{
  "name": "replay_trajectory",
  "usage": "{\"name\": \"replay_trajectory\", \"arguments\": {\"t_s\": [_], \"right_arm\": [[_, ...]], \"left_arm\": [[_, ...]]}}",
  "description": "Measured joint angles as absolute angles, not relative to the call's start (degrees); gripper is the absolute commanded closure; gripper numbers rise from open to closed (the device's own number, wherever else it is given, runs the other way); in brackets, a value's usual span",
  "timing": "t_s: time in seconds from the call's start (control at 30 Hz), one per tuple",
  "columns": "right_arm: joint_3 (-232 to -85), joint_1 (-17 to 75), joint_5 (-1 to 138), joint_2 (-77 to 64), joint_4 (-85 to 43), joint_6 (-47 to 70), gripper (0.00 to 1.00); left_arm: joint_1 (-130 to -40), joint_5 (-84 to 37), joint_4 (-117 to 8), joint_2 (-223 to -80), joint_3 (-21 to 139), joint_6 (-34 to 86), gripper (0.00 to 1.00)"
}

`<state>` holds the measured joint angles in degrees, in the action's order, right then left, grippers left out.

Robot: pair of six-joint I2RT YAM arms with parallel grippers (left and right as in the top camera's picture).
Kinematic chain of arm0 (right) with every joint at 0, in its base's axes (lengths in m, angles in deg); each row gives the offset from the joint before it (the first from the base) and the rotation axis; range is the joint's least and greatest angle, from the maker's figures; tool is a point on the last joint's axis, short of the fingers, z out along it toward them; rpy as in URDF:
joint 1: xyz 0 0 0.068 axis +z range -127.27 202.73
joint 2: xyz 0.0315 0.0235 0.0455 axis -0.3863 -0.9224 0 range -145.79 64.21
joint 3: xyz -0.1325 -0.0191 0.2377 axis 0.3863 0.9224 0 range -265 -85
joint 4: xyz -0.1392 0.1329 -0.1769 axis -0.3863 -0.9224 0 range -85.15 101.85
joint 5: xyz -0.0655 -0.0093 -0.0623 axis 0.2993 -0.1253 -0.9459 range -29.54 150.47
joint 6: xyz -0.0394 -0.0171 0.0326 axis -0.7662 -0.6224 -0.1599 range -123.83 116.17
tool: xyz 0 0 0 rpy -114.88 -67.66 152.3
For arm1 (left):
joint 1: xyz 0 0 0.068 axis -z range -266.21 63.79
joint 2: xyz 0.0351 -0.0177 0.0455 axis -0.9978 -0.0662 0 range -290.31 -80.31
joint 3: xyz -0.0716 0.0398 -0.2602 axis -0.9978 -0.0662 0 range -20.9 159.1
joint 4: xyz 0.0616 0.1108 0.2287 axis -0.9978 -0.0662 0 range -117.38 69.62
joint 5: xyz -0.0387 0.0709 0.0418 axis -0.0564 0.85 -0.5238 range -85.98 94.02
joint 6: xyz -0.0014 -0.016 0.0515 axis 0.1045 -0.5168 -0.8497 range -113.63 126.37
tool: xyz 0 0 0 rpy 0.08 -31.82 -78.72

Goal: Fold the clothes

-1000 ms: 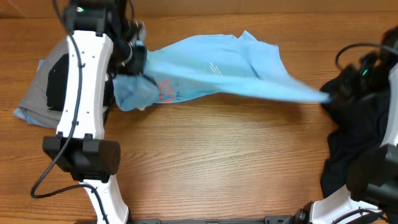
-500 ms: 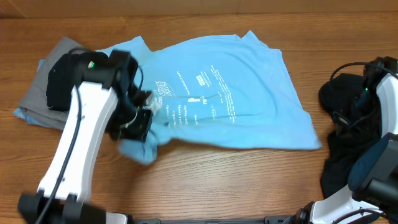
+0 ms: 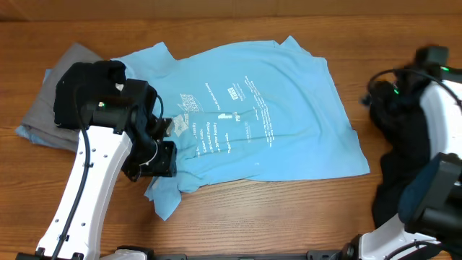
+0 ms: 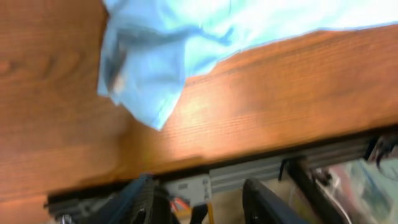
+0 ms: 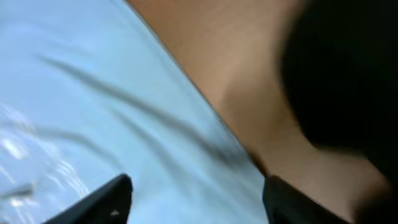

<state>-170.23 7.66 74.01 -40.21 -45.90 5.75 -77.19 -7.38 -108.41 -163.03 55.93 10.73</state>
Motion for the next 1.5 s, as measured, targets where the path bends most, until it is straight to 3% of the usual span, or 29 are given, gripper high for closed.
{"name": "replay_trajectory", "arguments": {"t_s": [0.3, 0.43, 0.57, 0.63, 0.67, 0.9, 1.13, 1.27, 1.5], "right_arm": [[-170.2, 15.0, 71.6, -47.9, -34.1, 3.0, 0.28], [-170.2, 14.9, 70.5, -55.4, -34.1, 2.5, 0.36], [-170.9, 14.9, 70.5, -57.1, -35.3, 2.1, 0.58], [-170.9, 14.9, 70.7, -57.2, -36.1, 2.2, 0.88], [-170.9, 14.9, 70.8, -57.3, -37.1, 2.0, 0.96], [-172.5, 14.1, 61.5, -57.6, -44.5, 9.3, 0.96], [-178.0, 1.9, 55.5, -57.5, -52.7, 20.5, 0.95], [-178.3, -2.5, 57.4, -57.4, -53.7, 21.1, 0.77], [-178.3, -2.6, 69.1, -55.6, -53.8, 15.5, 0.68]], "left_arm": [[-77.2, -7.4, -106.5, -163.0, 55.9, 11.2, 0.51], [-77.2, -7.4, -106.5, -163.0, 55.9, 11.3, 0.52], [-77.2, -7.4, -106.4, -163.0, 55.9, 11.4, 0.52], [-77.2, -7.4, -106.2, -163.0, 55.9, 11.5, 0.51], [-77.2, -7.4, -105.9, -163.0, 55.9, 11.7, 0.51], [-77.2, -7.4, -105.0, -163.0, 55.9, 12.0, 0.52], [-77.2, -7.3, -103.4, -163.0, 55.9, 12.0, 0.43], [-77.2, -6.0, -101.3, -163.0, 55.9, 12.1, 0.39], [-77.2, -2.7, -94.8, -164.6, 55.1, 13.5, 0.44]]}}
